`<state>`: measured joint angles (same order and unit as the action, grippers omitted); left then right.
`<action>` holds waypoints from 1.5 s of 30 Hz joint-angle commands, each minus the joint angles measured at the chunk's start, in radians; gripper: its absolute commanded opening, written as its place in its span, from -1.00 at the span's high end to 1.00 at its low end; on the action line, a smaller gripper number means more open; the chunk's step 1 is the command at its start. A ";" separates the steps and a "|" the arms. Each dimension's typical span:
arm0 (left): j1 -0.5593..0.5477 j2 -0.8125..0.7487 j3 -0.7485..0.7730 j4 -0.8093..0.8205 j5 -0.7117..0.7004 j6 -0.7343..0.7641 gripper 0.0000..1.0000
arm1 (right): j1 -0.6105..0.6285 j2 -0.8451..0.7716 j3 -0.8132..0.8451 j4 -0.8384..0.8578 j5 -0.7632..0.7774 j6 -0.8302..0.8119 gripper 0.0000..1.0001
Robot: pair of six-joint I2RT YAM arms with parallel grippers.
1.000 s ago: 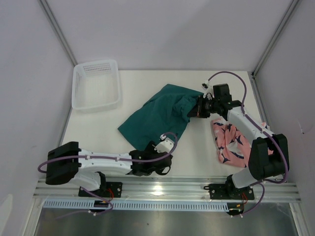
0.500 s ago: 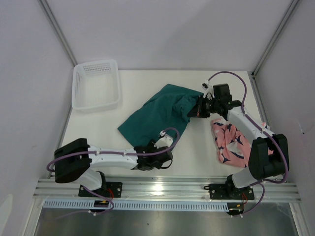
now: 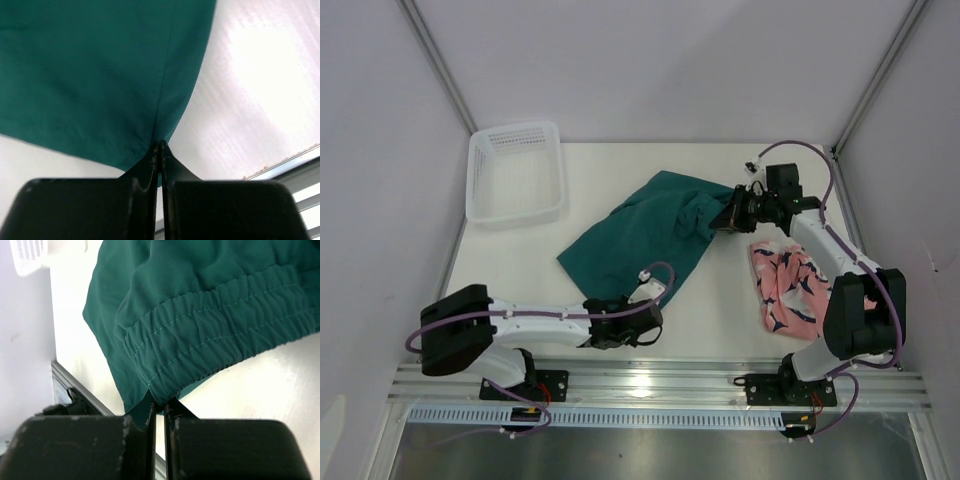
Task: Fold and stack the shorts
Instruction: Flatten the shorts out
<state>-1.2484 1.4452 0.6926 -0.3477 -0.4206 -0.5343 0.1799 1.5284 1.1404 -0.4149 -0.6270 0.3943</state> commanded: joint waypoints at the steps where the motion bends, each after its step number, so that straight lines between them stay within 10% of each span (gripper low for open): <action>1: 0.018 -0.110 0.028 -0.126 -0.076 -0.061 1.00 | -0.054 0.032 0.096 -0.086 -0.007 0.029 1.00; 11: 0.119 -0.652 0.097 -0.563 -0.280 -0.331 1.00 | -0.152 0.056 -0.023 -0.053 -0.019 0.055 1.00; 27: 0.177 -0.631 0.459 -1.117 -0.607 -0.504 1.00 | -0.145 0.039 -0.306 0.102 -0.063 0.069 0.66; 38: 0.207 -0.674 0.418 -0.958 -0.581 -0.348 1.00 | -0.056 -0.207 -0.433 0.097 0.099 0.043 -0.68; 45: 0.207 -0.681 0.420 -0.944 -0.598 -0.334 1.00 | 0.286 -0.355 -0.398 0.045 0.456 -0.089 -0.73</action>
<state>-1.0485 0.7799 1.1072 -1.3193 -0.9844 -0.9092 0.3527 1.1904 0.7082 -0.3428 -0.3786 0.3855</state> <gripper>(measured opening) 0.003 0.870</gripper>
